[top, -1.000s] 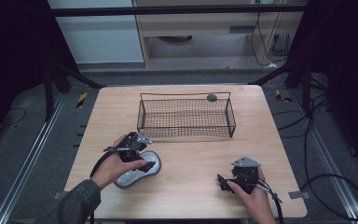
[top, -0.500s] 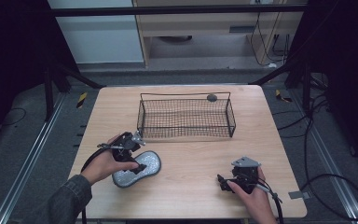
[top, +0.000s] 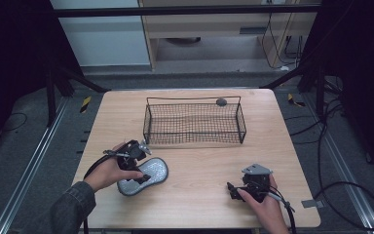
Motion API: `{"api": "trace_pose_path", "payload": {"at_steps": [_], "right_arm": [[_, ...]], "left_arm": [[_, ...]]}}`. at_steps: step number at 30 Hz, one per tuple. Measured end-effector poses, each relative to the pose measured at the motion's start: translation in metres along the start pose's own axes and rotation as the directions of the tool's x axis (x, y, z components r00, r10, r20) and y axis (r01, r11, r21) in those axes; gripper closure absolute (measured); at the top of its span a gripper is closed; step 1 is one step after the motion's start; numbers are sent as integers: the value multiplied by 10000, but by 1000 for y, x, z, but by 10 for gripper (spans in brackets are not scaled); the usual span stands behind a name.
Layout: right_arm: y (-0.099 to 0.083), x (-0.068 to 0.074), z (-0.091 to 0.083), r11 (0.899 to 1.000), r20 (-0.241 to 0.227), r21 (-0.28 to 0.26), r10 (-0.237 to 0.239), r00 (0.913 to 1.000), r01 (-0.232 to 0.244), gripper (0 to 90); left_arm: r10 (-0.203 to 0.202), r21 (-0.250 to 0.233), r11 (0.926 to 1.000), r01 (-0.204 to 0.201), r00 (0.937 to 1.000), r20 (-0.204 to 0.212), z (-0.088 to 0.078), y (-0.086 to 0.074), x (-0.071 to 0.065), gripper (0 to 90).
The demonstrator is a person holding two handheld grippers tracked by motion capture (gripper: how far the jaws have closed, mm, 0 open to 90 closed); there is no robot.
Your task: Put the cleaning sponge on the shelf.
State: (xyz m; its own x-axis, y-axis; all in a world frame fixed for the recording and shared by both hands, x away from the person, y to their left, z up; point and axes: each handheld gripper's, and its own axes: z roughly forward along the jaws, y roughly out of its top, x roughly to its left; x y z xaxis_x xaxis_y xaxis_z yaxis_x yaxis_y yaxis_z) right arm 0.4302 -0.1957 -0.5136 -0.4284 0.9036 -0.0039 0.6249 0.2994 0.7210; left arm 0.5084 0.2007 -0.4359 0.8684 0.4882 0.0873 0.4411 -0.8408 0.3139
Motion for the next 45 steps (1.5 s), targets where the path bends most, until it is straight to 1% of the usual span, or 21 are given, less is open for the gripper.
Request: {"api": "trace_pose_path", "payload": {"at_steps": [2, 3, 6, 9, 11, 16, 19, 24, 27, 31, 33, 40, 45], "right_arm": [[0, 0, 0, 10000, -9, 3, -20, 10000, 20, 4], [0, 0, 0, 10000, -6, 4, -29, 10000, 29, 4], [0, 0, 0, 10000, -22, 17, -29, 10000, 29, 4], [0, 0, 0, 10000, -22, 14, -32, 10000, 32, 4], [0, 0, 0, 10000, -16, 16, -28, 10000, 28, 4], [0, 0, 0, 10000, -28, 23, -34, 10000, 34, 4], [0, 0, 0, 10000, -28, 29, -44, 10000, 44, 4], [0, 0, 0, 10000, -41, 41, -28, 10000, 28, 4], [0, 0, 0, 10000, -43, 56, -38, 10000, 38, 4], [0, 0, 0, 10000, -42, 52, -70, 10000, 70, 4], [0, 0, 0, 10000, -43, 58, -72, 10000, 73, 4], [0, 0, 0, 9999, -41, 77, -77, 10000, 77, 4], [0, 0, 0, 9999, -59, 72, -79, 10000, 80, 4]], "left_arm": [[57, -1, 10000, -57, 10000, 67, 0, 0, -1, 37], [-33, -35, 10000, 34, 9999, 116, 2, 0, -1, 37], [68, 78, 9999, -70, 9998, 191, 5, 0, -2, 37], [-41, 180, 9998, 37, 9998, 211, 9, -1, -3, 37], [-83, 212, 9997, 76, 9995, 298, 12, -2, -5, 38], [-79, 266, 9996, 69, 9992, 398, 16, -6, -7, 38], [-160, 314, 9994, 147, 9990, 413, 17, -7, -6, 38], [-182, 387, 9991, 165, 9988, 457, 18, -8, -4, 39], [-136, 429, 9990, 116, 9988, 467, 19, -8, -5, 38], [-68, 625, 9980, 37, 9988, 492, 23, -7, -6, 38], [-10, 636, 9980, -21, 9988, 492, 25, -7, -7, 38], [-49, 648, 9979, 15, 9986, 532, 29, -7, -7, 38], [-123, 584, 9982, 96, 9988, 470, 31, -7, -5, 39]]}}
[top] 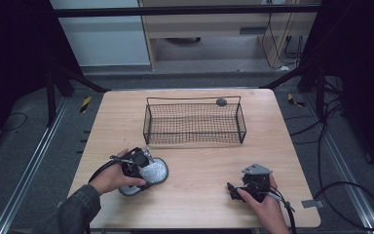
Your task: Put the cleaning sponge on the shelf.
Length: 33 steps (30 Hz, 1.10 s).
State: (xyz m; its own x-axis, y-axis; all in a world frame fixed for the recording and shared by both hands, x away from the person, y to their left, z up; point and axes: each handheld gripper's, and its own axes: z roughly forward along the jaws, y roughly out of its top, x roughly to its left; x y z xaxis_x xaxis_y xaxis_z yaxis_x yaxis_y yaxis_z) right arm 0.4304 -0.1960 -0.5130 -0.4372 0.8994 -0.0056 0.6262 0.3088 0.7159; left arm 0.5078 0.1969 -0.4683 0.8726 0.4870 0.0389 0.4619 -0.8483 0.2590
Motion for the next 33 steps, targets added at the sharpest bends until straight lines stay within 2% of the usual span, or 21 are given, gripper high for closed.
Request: {"api": "trace_pose_path", "payload": {"at_steps": [17, 20, 22, 28, 29, 33], "right_arm": [[0, 1, -1, 10000, -54, 28, -12, 10000, 12, 4], [0, 1, 0, 10000, -40, 33, -27, 10000, 27, 4], [0, 1, 0, 10000, -34, 34, -29, 10000, 29, 4], [0, 1, 0, 10000, -39, 28, -29, 10000, 29, 4], [0, 1, 0, 10000, -32, 28, -29, 10000, 29, 4], [0, 1, 0, 10000, -28, 32, -36, 10000, 37, 4]], "left_arm": [[-365, -47, 9993, 366, 9989, 278, 10, -4, 6, 17], [-406, -139, 9991, 408, 9990, 162, 9, -5, 7, 34], [-422, -206, 9989, 421, 9991, -54, 6, -6, 8, 37], [-465, -674, 9967, 444, 9985, -302, -5, -6, 6, 38], [-431, -858, 9955, 400, 9985, -347, -9, -6, 5, 37], [-230, -1108, 9937, 162, 9979, -601, -18, -3, 2, 38]]}}
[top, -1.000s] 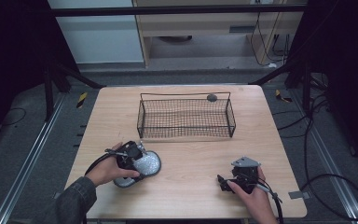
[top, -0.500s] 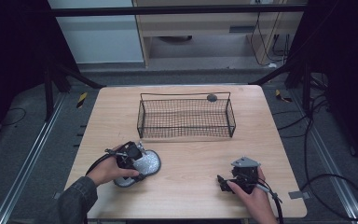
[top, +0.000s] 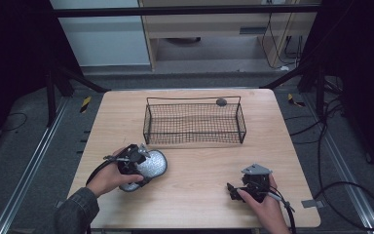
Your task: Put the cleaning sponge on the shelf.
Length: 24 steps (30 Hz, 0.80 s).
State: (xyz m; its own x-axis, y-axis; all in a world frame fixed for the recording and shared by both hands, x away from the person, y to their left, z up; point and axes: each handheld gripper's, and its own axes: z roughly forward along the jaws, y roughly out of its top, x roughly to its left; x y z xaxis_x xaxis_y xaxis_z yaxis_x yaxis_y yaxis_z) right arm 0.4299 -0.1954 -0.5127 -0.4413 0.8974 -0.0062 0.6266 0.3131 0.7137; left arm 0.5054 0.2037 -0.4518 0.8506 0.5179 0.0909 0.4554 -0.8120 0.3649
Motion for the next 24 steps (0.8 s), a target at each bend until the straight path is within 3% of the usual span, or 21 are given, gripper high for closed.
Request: {"api": "trace_pose_path", "payload": {"at_steps": [14, 24], "right_arm": [[0, 0, 0, 10000, -8, -2, 4, 10000, -4, 4], [0, 0, 0, 10000, -1, 5, 9, 10000, -9, 4]], "left_arm": [[572, -377, 9975, -592, 9969, -532, -18, 24, -3, 38], [1053, -662, 9913, -1134, 9877, -1155, -41, 50, -2, 39]]}}
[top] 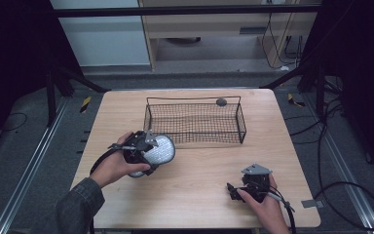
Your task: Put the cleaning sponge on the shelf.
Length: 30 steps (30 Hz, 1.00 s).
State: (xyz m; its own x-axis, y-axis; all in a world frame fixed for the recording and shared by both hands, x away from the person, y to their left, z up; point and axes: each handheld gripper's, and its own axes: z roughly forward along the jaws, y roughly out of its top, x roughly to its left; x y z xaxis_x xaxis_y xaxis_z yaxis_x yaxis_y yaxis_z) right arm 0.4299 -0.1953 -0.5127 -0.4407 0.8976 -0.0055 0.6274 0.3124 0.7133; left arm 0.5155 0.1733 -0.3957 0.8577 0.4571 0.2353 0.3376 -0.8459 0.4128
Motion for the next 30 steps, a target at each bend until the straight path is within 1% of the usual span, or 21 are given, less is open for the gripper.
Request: {"api": "trace_pose_path", "payload": {"at_steps": [1, 2, 3, 5, 6, 7, 8, 9, 10, 11, 16, 19, 21, 26, 29, 30], "right_arm": [[0, 0, 0, 10000, 7, 10, -46, 10000, 46, 4], [0, 0, 0, 10000, -8, 0, -4, 10000, 4, 4], [0, 0, 0, 10000, -8, 0, -4, 10000, 4, 4], [0, 0, 0, 10000, 7, 10, -48, 10000, 48, 4], [0, 0, 0, 10000, 7, 10, -48, 10000, 48, 4], [0, 0, 0, 10000, 4, -1, -30, 10000, 30, 4], [0, 0, 0, 10000, 4, -1, -30, 10000, 30, 4], [0, 0, 0, 10000, -3, 17, -48, 10000, 48, 4], [0, 0, 0, 10000, -3, 17, -48, 10000, 48, 4], [0, 0, 0, 10000, -9, 34, -23, 10000, 23, 4], [0, 0, 0, 10000, -5, 31, -28, 10000, 28, 4], [0, 0, 0, 10000, -5, 42, -26, 10000, 26, 4], [0, 0, 0, 10000, -1, 25, -31, 10000, 31, 4], [0, 0, 0, 10000, 1, 14, -64, 10000, 64, 4], [0, 0, 0, 10000, 19, -12, -76, 10000, 76, 4], [0, 0, 0, 10000, 5, -5, -63, 10000, 63, 4]], "left_arm": [[0, 0, 10000, 0, 10000, 0, 0, 0, 0, 39], [49, -80, 10000, -49, 10000, -72, -4, 6, 2, 39], [49, -80, 10000, -49, 10000, -72, -4, 6, 2, 39], [175, -158, 9997, -178, 9996, -203, -9, 14, 4, 39], [175, -158, 9997, -178, 9996, -203, -9, 14, 4, 39], [199, -233, 9995, -206, 9993, -325, -12, 19, 6, 39], [199, -233, 9995, -206, 9993, -325, -12, 19, 6, 39], [250, -304, 9992, -264, 9986, -458, -16, 24, 7, 40], [250, -304, 9992, -264, 9986, -458, -16, 24, 7, 40], [300, -393, 9987, -324, 9978, -596, -20, 28, 8, 40], [497, -354, 9980, -530, 9947, -895, -24, 41, 15, 40], [731, -305, 9966, -768, 9912, -1105, -28, 50, 20, 40], [805, -330, 9958, -852, 9891, -1236, -32, 56, 25, 40], [707, -609, 9949, -805, 9862, -1495, -35, 69, 37, 40], [521, -822, 9944, -657, 9860, -1582, -36, 74, 42, 41], [505, -811, 9946, -640, 9860, -1588, -36, 75, 43, 40]]}}
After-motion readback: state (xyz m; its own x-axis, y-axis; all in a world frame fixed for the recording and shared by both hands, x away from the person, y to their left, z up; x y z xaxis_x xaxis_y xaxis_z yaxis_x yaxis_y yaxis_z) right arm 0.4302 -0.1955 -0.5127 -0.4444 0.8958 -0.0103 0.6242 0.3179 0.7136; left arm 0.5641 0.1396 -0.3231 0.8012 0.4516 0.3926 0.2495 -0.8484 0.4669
